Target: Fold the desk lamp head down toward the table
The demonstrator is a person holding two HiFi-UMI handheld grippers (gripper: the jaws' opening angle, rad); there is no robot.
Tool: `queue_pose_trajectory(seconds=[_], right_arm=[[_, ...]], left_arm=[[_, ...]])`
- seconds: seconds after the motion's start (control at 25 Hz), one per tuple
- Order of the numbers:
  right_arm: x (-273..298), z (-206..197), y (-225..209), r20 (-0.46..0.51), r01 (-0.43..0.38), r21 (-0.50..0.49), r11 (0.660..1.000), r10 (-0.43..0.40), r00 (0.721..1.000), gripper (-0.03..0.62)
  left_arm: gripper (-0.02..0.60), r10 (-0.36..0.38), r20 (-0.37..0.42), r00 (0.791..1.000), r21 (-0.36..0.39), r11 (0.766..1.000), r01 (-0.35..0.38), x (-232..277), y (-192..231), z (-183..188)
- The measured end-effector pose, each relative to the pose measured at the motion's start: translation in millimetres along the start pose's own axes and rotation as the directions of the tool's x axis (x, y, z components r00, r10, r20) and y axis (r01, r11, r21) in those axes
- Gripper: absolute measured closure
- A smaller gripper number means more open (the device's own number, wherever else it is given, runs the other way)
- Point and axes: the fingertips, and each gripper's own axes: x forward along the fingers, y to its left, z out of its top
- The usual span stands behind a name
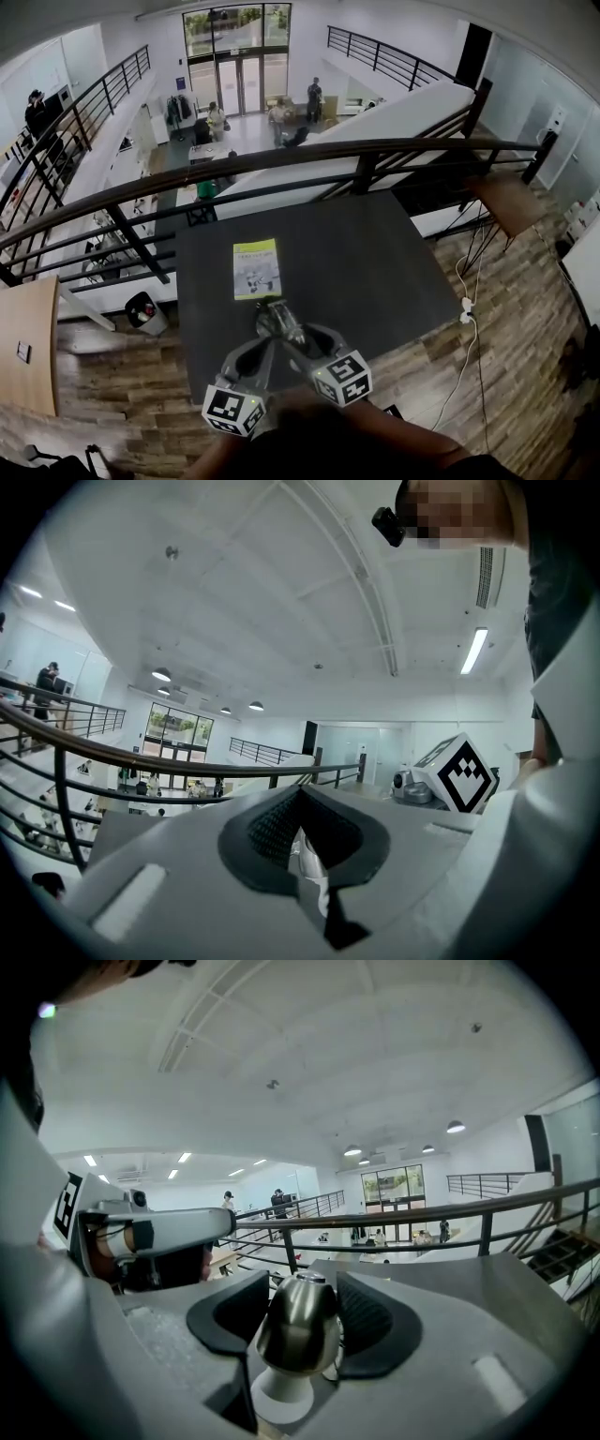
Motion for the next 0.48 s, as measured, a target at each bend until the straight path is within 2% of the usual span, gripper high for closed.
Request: queue_pose_trajectory(seconds=[0.48], right_arm=[[-6,-34,6,-0.083,0.021,-0.057,0.998,-0.026,0.996,0.384]], left_arm=[[0.58,-0.007,-0.01,1.0,-0.01,1.0,0.007,-11,0,-8]])
